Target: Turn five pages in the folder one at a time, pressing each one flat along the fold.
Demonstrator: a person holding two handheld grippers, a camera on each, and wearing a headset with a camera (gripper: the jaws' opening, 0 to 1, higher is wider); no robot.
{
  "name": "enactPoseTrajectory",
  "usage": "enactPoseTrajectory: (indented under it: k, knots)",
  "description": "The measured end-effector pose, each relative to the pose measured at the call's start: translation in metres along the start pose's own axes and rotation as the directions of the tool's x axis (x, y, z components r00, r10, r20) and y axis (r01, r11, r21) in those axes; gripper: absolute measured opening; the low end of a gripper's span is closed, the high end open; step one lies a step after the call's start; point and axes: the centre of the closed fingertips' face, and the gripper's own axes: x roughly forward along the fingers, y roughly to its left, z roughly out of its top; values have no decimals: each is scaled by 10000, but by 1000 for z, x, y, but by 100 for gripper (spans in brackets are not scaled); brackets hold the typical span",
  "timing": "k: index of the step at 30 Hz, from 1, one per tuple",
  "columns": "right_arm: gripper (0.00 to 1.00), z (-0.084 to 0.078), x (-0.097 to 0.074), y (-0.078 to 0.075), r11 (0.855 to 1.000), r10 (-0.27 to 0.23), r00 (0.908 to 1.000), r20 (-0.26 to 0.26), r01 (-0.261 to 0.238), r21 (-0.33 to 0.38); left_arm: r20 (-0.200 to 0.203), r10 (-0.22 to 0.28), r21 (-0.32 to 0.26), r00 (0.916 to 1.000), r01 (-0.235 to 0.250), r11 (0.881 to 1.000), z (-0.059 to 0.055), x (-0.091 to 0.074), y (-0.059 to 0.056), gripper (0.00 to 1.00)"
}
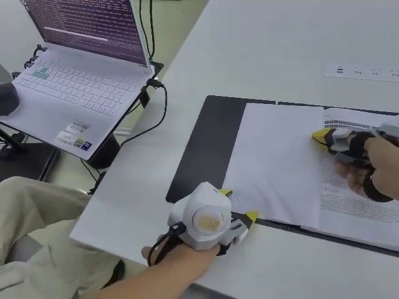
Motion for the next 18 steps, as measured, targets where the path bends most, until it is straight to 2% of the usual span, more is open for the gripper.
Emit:
enactPoseTrajectory:
  k: [6, 11, 15, 18]
  knots:
    - [0, 22, 16, 0, 9998, -56, 9991, 429, 48, 186, 66, -1, -3, 10000, 1, 10000, 0, 0, 1, 38]
    - [0, 36, 29, -3, 9979, -78, 9964, 839, 23, 655, 111, -2, -8, 9999, 2, 10000, -1, 1, 2, 38]
    - [0, 44, 34, 0, 9964, 38, 9915, 1298, -147, 832, 145, -1, -8, 9999, 1, 10000, -1, 1, 3, 38]
    - [0, 55, 40, 1, 9923, 110, 9832, 1821, -332, 1193, 162, 0, -11, 9999, 1, 10000, -2, 1, 3, 38]
